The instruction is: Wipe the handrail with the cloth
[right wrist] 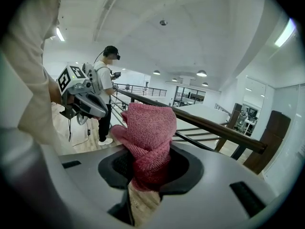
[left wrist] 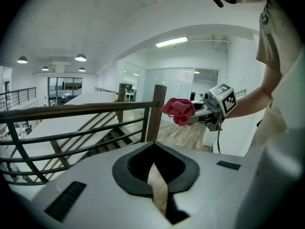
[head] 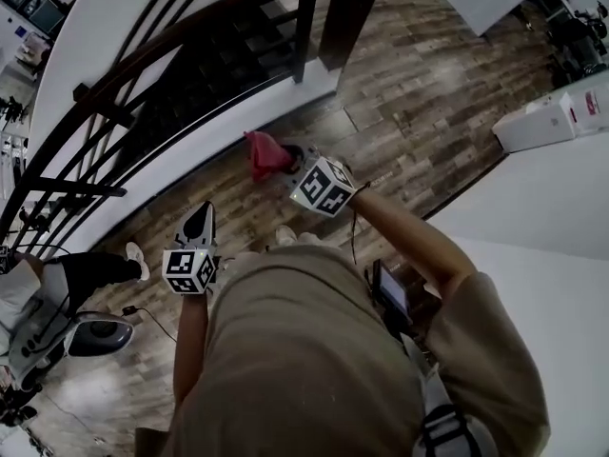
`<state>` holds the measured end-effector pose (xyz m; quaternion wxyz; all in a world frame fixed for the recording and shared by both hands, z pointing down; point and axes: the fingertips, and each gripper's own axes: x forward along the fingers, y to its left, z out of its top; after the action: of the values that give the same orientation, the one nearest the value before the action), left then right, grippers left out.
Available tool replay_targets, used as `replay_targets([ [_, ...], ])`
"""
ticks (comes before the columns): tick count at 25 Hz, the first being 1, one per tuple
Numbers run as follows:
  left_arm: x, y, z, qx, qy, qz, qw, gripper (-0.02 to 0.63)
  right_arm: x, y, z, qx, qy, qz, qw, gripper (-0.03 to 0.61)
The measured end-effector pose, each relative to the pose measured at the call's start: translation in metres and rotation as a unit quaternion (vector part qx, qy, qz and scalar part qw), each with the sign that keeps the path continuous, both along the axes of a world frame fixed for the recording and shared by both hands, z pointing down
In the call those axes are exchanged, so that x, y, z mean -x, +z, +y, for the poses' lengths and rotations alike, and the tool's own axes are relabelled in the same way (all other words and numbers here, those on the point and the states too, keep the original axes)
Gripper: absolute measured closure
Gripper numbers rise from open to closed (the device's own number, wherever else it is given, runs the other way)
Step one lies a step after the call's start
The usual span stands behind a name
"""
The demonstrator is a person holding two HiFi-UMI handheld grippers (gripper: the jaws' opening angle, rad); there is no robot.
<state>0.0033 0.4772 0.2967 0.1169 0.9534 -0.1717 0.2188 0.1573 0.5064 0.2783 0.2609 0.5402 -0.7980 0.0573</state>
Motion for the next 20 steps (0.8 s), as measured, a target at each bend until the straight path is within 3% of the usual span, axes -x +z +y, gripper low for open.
replay_targets([
  [8, 0.013, 0.008, 0.012, 0.006, -0.012, -0.007, 0.9999, 0.598, 0.019, 0.002, 0.005, -0.005, -0.023, 0.003, 1.000, 0.454],
  [20, 0.017, 0.013, 0.025, 0.014, -0.014, -0.012, 0.9997, 0.598, 0.024, 0.009, 0.023, -0.002, -0.017, 0.003, 1.000, 0.454],
])
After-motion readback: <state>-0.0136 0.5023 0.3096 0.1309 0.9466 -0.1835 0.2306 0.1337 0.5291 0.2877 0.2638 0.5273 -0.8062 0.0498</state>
